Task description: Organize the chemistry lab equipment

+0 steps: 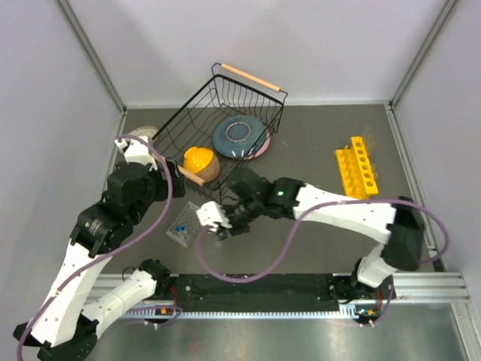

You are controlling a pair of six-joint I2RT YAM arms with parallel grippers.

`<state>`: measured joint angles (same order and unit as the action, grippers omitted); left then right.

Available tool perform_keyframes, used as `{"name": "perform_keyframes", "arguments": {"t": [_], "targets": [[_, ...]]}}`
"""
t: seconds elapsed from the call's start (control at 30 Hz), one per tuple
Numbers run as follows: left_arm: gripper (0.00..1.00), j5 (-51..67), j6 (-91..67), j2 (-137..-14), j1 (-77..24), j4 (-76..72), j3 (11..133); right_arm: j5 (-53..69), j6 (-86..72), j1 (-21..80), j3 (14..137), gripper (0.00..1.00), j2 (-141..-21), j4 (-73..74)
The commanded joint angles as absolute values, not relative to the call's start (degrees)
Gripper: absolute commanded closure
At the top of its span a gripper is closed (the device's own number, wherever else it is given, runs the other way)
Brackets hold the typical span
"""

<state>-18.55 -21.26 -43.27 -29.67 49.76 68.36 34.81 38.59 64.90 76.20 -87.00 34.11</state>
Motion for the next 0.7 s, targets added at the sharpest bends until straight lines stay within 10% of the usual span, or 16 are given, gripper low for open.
{"name": "perform_keyframes", "arguments": {"t": [0.0, 0.67], "targets": [[0.01, -31.27, -21.09, -41.31, -29.36, 55.46, 70.23, 29.98, 40.61, 67.58, 86.47, 0.96, -96.57, 25.93], [0.02, -37.71, -23.55, -35.24, -29.27, 60.38, 65.21, 25.05, 36.21, 71.37, 100.55, 0.95, -115.93, 22.15]]}}
